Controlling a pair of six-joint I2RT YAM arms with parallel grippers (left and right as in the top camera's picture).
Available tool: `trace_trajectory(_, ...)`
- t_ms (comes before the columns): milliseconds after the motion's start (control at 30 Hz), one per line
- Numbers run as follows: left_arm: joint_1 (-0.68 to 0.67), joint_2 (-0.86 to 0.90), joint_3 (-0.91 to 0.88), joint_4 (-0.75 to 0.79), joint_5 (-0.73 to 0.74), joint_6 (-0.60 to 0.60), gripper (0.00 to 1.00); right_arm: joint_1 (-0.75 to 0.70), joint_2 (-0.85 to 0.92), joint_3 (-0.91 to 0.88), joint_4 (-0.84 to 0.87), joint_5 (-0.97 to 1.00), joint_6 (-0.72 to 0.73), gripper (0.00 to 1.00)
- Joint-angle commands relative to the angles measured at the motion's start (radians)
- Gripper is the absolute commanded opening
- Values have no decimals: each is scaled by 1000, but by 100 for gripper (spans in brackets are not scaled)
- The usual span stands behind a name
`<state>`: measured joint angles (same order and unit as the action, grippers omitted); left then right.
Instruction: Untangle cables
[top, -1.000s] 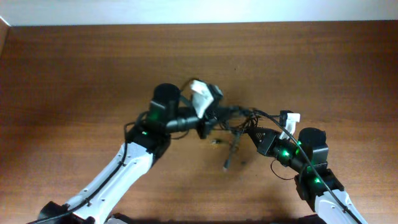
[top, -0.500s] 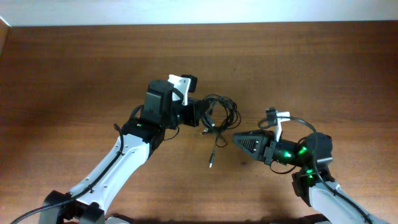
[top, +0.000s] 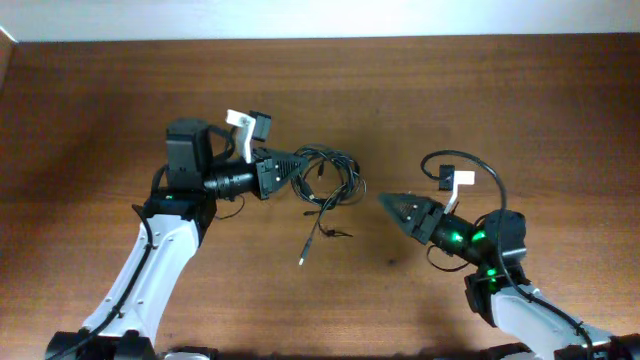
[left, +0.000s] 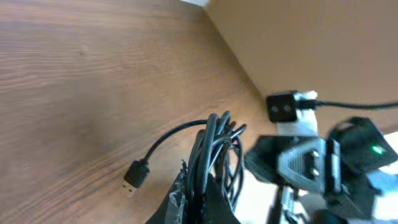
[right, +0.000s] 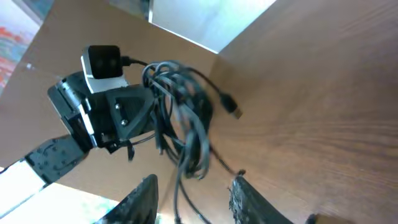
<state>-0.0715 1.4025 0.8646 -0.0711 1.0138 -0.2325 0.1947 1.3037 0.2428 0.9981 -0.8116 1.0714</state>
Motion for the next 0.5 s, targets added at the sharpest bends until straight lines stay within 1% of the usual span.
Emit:
trace_trajectory(0,2,-22,21,8,-200,-164,0,55,1,47,-101,69,3,39)
trace_trajectory(33,2,-22,21,10,-200,-164,0,54,1,90,-163,35,-50,39)
trace_trajectory(100,2,-22,21,5,-199,-164,0,54,-2,251,-407,-8,-142,39)
trace_trajectory(133,2,-22,21,5,-199,-164,0,54,-5,378,-643,-14,-245,40)
trace_trajectory(167,3,-22,21,5,-199,-164,0,54,-20,536,-1021,50,-409,40)
trace_trajectory(200,2,-22,21,5,-199,-166,0,54,-43,706,-1440,242,-547,49)
trace_trajectory(267,3,-22,21,2,-199,-257,0,54,-61,893,-1833,532,-575,69)
trace_trajectory(300,2,-22,21,2,-195,-264,0,54,-65,943,-1909,526,-574,94)
trace_trajectory(333,2,-22,21,3,-195,-264,0,55,-63,938,-1910,473,-574,99)
trace_trajectory(367,2,-22,21,9,-191,-265,0,58,-49,936,-1912,425,-585,99)
trace_trajectory(400,-6,-22,21,10,-192,-280,0,100,-19,936,-1908,421,-620,92)
trace_trajectory(433,-23,-22,21,9,-187,-314,0,159,13,936,-1889,485,-618,72)
trace_trajectory(467,-39,-22,21,10,-156,-317,0,202,46,936,-1870,571,-560,67)
